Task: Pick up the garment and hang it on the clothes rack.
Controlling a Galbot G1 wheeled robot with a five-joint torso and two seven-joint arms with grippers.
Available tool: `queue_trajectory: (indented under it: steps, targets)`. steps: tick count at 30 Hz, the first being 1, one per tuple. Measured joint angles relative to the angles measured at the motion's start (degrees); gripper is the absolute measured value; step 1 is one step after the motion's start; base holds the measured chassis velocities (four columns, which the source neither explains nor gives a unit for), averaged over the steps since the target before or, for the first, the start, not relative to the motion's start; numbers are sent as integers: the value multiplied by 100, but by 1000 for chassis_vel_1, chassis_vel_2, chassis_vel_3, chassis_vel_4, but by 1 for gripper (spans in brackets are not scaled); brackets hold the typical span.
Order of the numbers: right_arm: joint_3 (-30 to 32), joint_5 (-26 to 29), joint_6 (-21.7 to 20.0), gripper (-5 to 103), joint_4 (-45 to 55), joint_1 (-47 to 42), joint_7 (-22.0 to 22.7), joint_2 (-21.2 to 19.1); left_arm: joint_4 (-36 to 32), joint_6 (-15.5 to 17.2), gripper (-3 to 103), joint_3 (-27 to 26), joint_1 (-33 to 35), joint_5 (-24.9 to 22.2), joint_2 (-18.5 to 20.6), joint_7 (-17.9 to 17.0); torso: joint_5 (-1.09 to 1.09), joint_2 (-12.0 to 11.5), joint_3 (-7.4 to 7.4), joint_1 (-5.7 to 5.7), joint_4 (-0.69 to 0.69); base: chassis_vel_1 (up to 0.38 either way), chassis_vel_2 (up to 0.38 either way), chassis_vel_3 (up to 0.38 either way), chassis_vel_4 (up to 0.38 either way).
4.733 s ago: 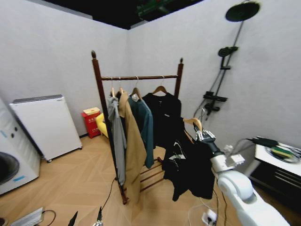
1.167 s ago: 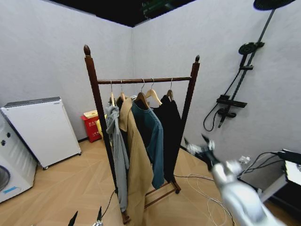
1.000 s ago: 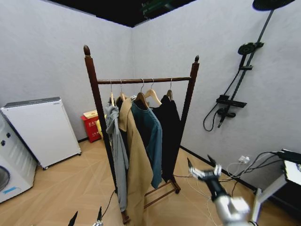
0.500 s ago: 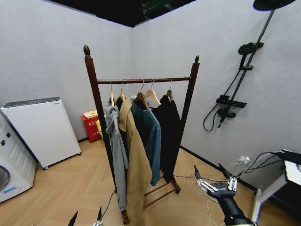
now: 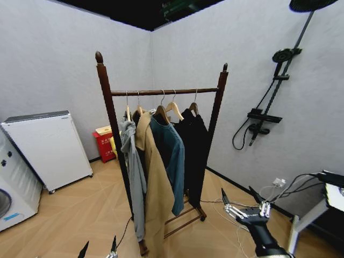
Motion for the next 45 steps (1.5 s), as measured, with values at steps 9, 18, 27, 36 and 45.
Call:
queue_trajectory:
  steps: [9, 18, 27, 36, 45]
  targets:
    - [-3, 8, -7, 100, -9, 12, 0, -5, 0, 0, 100, 0, 0, 0, 0, 0, 0, 0, 0, 0, 0, -4, -6, -7, -4]
    - [-7, 11, -12, 100, -13, 17, 1, -6, 0, 0, 100, 0, 0, 0, 0, 0, 0, 0, 0, 0, 0, -82, -88, -81, -76]
    - [-8, 15, -13, 100, -16, 18, 1, -5, 0, 0, 100, 0, 0, 0, 0, 0, 0, 0, 0, 0, -1, -107, -115, -116, -116]
    - [-8, 16, -13, 100, -16, 18, 1, -5, 0, 0, 100, 0, 0, 0, 0, 0, 1, 0, 0, 0, -1, -111, -127, -134, -122]
    - [-9, 16, -14, 100, -17, 19, 1, -5, 0, 0, 100, 0, 0, 0, 0, 0, -1, 0, 0, 1, 0, -133, -132, -121, -123]
